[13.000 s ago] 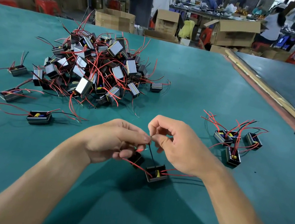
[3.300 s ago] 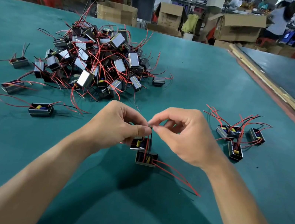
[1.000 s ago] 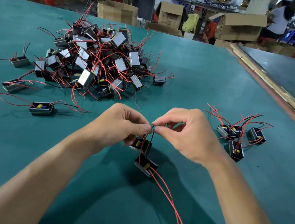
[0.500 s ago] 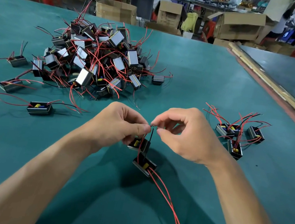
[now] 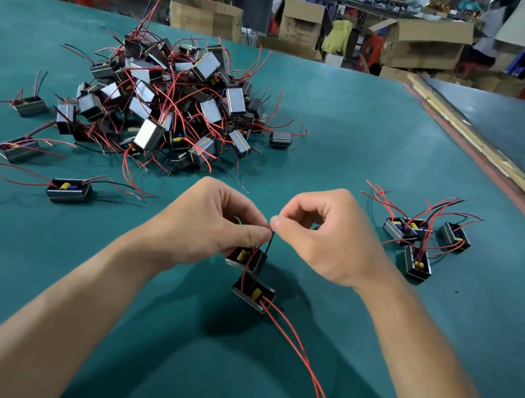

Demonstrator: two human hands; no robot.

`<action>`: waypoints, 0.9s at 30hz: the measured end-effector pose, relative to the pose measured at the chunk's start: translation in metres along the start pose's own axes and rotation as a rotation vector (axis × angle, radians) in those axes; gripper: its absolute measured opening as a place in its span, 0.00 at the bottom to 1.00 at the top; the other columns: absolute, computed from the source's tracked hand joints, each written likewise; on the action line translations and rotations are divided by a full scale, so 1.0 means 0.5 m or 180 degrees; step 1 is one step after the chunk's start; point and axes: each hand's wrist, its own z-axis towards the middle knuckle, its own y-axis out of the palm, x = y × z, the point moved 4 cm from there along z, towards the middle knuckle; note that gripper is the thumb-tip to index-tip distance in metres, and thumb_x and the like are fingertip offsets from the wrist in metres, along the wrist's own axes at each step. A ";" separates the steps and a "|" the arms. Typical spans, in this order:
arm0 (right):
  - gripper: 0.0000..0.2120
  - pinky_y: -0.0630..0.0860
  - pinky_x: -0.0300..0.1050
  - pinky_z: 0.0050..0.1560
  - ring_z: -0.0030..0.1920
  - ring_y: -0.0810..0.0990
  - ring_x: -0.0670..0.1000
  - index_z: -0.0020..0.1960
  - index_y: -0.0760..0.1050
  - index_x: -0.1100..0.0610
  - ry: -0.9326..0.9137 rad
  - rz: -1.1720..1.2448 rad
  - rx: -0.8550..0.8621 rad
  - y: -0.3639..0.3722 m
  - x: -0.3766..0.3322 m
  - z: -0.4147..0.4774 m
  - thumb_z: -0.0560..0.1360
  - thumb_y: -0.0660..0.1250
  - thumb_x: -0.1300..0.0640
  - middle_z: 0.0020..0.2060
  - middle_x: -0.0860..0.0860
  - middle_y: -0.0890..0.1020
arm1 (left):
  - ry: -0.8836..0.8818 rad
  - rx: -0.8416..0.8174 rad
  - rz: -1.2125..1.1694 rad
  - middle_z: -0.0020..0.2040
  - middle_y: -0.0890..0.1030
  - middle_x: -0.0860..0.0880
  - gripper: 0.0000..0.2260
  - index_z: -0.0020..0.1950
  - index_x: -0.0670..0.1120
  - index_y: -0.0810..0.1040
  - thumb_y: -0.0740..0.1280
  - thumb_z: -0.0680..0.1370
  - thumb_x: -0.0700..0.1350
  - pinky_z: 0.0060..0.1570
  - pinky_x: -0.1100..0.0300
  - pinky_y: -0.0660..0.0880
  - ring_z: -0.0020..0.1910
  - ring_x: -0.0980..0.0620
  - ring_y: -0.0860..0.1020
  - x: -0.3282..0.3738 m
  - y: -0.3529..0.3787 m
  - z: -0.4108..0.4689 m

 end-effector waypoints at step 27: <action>0.06 0.71 0.37 0.37 0.36 0.78 0.48 0.41 0.78 0.51 -0.0244 -0.0573 -0.0085 0.009 0.001 -0.002 0.76 0.70 0.58 0.33 0.45 0.81 | 0.0026 0.0346 0.0482 0.23 0.74 0.53 0.08 0.35 0.48 0.83 0.74 0.74 0.45 0.24 0.65 0.61 0.23 0.53 0.66 0.003 -0.006 0.000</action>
